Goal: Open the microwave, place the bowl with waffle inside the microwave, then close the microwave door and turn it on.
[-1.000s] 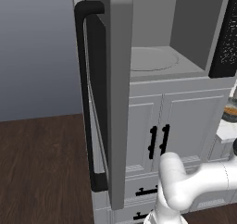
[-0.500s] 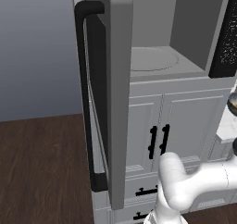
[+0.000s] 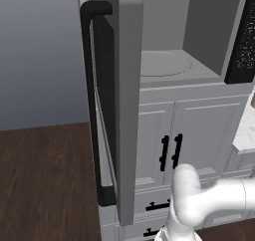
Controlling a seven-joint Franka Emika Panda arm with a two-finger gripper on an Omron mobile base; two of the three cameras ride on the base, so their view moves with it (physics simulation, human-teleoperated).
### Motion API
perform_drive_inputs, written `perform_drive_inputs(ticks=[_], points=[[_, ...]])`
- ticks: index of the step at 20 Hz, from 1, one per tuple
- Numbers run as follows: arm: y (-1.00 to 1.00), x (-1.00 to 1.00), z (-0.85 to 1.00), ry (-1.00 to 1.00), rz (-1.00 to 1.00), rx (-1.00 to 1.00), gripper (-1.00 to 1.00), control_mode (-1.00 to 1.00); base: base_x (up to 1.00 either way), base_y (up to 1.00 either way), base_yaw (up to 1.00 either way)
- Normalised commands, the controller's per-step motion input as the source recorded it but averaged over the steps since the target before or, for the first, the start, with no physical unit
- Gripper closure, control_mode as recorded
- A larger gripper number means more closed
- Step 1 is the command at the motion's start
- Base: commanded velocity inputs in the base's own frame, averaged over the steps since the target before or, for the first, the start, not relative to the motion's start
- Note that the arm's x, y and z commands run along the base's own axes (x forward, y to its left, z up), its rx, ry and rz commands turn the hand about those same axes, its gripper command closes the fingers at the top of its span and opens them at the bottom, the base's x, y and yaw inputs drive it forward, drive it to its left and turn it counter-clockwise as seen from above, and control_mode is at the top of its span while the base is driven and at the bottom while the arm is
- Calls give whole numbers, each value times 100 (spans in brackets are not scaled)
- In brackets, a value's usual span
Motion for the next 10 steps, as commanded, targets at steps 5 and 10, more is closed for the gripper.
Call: perform_drive_inputs(ticks=[5, 10], points=[[24, -100, 31, -19, 7, 0, 100, -100, 0, 0, 0], [69, -100, 14, -2, 12, -6, 100, -100, 0, 0, 0]])
